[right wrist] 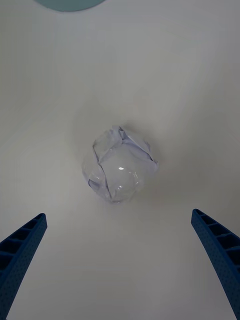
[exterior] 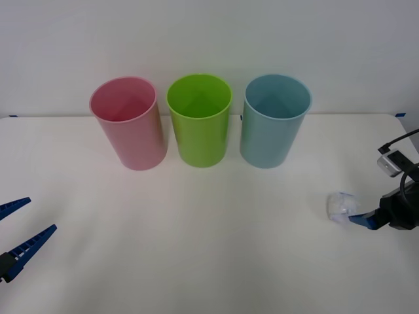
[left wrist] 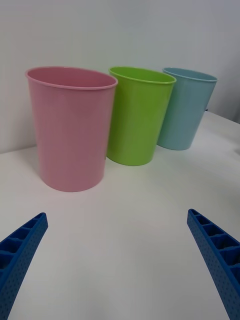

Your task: Put cans in the blue bin and PET bottles in the pink bin and trash in the green bin.

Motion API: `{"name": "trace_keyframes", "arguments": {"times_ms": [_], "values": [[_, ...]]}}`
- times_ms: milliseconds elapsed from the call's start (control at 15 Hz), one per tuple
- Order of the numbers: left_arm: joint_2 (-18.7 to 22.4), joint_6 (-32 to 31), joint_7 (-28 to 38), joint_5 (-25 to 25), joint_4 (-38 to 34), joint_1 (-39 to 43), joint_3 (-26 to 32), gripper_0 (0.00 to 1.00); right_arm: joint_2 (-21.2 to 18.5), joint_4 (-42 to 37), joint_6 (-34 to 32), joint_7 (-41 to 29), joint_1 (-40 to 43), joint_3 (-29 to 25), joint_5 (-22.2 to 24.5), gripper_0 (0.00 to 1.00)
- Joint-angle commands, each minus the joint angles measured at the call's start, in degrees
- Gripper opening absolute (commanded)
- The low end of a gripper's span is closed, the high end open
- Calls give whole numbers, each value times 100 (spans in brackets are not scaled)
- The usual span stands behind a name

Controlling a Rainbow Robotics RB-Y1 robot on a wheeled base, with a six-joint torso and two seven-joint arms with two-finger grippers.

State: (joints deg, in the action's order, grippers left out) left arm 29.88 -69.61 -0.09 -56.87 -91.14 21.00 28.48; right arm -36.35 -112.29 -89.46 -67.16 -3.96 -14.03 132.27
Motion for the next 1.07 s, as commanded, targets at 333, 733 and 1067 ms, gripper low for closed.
{"name": "trace_keyframes", "arguments": {"times_ms": [333, 733, 1067], "values": [[0, 0, 0, 0, 0, 0, 0, 96, 75, 506, -2, 63, -342, 234, 202, 100], [0, 0, 0, 0, 0, 0, 0, 96, 269, 937, 60, 186, -605, 348, 536, 100], [0, 0, 0, 0, 0, 0, 0, 96, 357, 1227, 227, 221, -658, 445, 677, 100]]}}
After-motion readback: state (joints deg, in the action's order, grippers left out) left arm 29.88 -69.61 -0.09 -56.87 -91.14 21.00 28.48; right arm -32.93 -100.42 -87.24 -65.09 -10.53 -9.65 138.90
